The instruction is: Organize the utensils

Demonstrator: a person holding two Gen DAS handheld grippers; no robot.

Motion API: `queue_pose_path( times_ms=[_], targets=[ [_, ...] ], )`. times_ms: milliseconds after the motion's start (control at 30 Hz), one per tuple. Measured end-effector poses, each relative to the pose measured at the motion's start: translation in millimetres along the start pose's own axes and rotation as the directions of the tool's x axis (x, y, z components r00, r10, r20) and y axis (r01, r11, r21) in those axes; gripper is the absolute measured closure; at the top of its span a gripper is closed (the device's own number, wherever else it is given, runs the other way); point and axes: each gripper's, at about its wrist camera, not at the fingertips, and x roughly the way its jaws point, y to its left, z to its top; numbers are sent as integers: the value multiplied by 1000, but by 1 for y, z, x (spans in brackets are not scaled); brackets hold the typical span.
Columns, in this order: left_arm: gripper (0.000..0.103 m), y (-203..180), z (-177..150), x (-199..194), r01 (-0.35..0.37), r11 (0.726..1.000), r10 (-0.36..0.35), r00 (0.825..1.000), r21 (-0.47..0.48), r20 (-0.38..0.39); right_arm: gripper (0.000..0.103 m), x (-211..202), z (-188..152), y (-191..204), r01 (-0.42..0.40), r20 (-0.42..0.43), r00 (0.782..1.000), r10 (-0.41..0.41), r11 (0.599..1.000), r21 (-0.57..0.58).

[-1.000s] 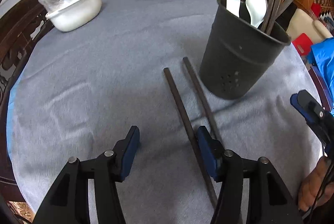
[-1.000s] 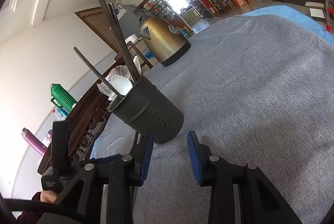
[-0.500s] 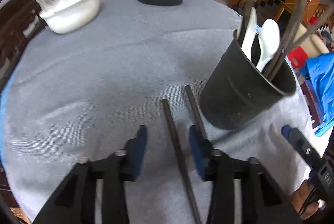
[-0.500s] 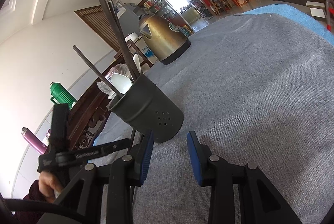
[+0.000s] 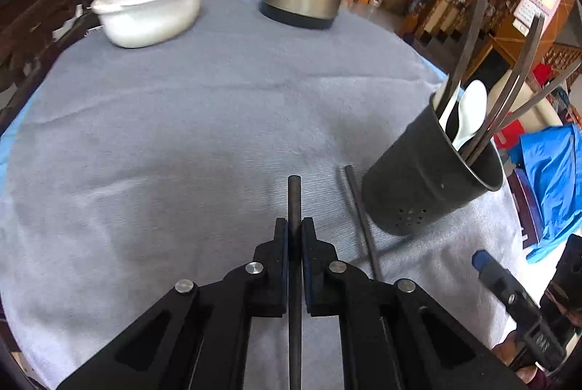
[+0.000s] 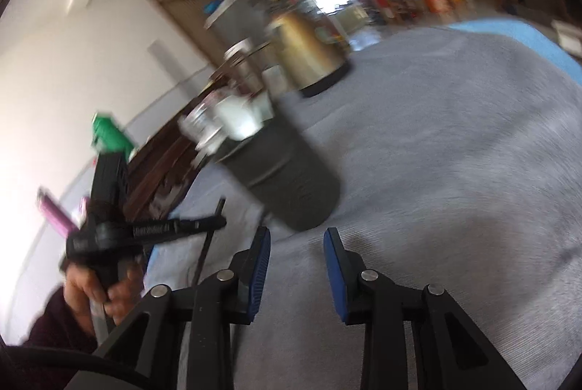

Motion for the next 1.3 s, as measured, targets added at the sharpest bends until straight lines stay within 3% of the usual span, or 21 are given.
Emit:
queue_pose_path(
  times_ms=[100, 200, 333, 533, 600, 667, 900, 967, 1000, 1167, 1300],
  targets=[
    [96, 15, -3, -9, -8, 1000, 9, 1000, -29, 16, 70, 13, 0, 30, -53, -56, 997, 51, 998, -43],
    [96, 27, -3, -12, -6, 999, 8, 1000, -45, 29, 70, 33, 2, 58, -34, -95, 995, 26, 996, -88],
    [96, 39, -6, -12, -5, 998, 7, 999, -55, 34, 70, 64, 9, 78, 63, -136, 987, -81, 990, -128],
    [96, 53, -6, -4, -5, 997, 6, 1000, -77, 16, 70, 106, 7, 80, 226, -211, 942, -261, 958, -176],
    [96, 59, -5, -1, -1, 996, 2, 1000, -84, 7, 82, 114, 3, 80, 257, -225, 928, -298, 947, -193],
    [96, 63, -5, 2, 5, 996, -5, 1000, -89, 0, 94, 117, 3, 82, 260, -229, 924, -308, 941, -216],
    [94, 86, -2, 1, 10, 992, -14, 999, -128, -31, 94, 126, 6, 101, 157, -266, 936, -230, 950, -269],
    [80, 92, 0, 0, 17, 989, -23, 999, -144, -39, 93, 134, 12, 102, 153, -295, 927, -230, 953, -260],
    [78, 95, 1, 0, 21, 989, -26, 999, -147, -34, 93, 140, 17, 102, 161, -310, 920, -238, 954, -253],
    [77, 102, 8, 2, 25, 988, -31, 999, -151, -39, 93, 153, 27, 103, 206, -322, 906, -277, 950, -236],
    [77, 101, 12, 13, 34, 987, -45, 997, -156, -63, 93, 175, 31, 108, 263, -354, 867, -351, 925, -275]
  ],
)
